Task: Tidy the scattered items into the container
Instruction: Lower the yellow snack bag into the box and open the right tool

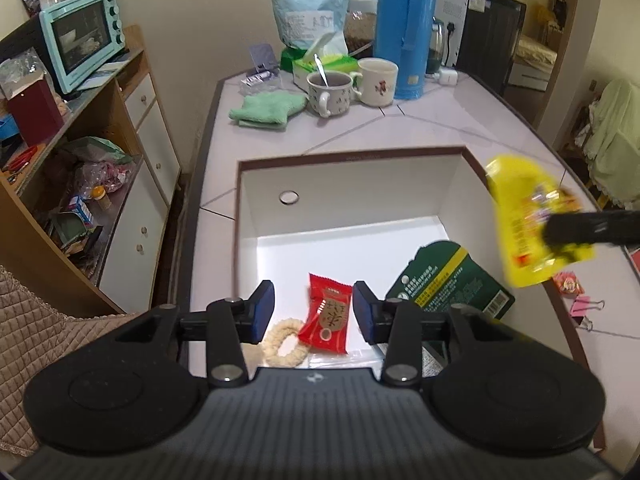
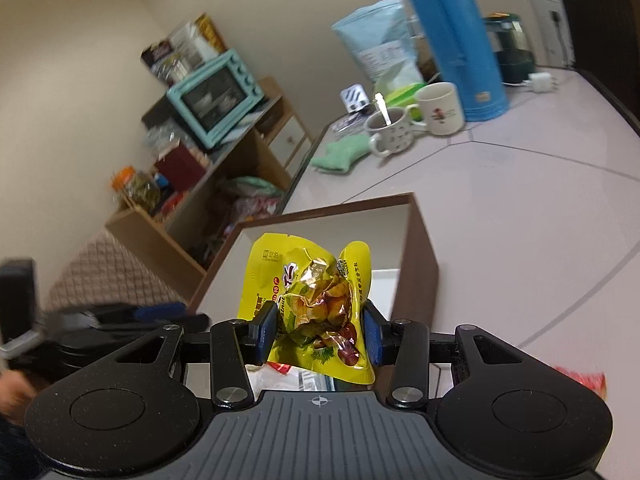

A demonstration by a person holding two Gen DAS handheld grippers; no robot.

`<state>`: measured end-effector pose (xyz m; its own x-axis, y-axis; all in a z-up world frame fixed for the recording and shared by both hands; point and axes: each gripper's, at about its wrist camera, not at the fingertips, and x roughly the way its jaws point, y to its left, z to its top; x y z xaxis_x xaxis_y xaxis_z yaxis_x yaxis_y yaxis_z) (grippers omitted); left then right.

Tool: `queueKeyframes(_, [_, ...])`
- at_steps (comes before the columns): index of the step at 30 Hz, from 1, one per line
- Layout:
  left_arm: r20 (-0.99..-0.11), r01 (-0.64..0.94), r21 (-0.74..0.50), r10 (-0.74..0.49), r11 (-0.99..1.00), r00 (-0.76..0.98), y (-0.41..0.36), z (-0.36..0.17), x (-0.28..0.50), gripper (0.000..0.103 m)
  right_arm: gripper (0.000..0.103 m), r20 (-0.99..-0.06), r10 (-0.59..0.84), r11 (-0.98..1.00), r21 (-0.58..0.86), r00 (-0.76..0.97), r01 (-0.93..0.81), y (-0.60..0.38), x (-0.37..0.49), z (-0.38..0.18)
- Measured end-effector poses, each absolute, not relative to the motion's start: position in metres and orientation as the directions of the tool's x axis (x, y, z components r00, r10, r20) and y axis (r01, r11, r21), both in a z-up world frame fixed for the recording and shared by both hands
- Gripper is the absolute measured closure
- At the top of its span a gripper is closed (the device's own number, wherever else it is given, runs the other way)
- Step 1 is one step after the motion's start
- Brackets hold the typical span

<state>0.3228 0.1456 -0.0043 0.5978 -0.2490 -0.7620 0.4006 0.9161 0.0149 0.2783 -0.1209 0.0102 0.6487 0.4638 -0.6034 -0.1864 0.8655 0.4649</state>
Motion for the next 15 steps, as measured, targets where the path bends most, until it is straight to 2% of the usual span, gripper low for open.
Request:
queueKeyframes(10, [-0.746, 0.392, -0.013, -0.269, 0.920, 0.609, 0.159, 0.005, 0.334, 0.064, 0.057, -0.667, 0.448, 0.892, 0.374, 0.596, -0.253, -0.072, 0.335, -0.019])
queueKeyframes(11, [-0.747, 0.391, -0.015, -0.270, 0.920, 0.607, 0.160, 0.004, 0.335, 0.064, 0.044, -0.666, 0.448, 0.893, 0.369, 0.596, -0.259, -0.068, 0.340, -0.022])
queueKeyframes(13, [-0.751, 0.388, -0.017, -0.268, 0.921, 0.603, 0.161, 0.001, 0.338, 0.064, 0.033, -0.651, 0.442, 0.896, 0.351, 0.617, -0.271, -0.063, 0.348, -0.025])
queueKeyframes(14, [-0.753, 0.386, -0.018, -0.267, 0.922, 0.602, 0.161, 0.000, 0.338, 0.064, 0.020, -0.645, 0.429, 0.902, 0.334, 0.633, -0.272, -0.061, 0.351, -0.026])
queueKeyframes(15, [-0.754, 0.385, -0.019, -0.266, 0.923, 0.600, 0.161, -0.001, 0.339, 0.064, 0.016, -0.641, 0.416, 0.909, 0.318, 0.645, -0.271, -0.059, 0.354, -0.026])
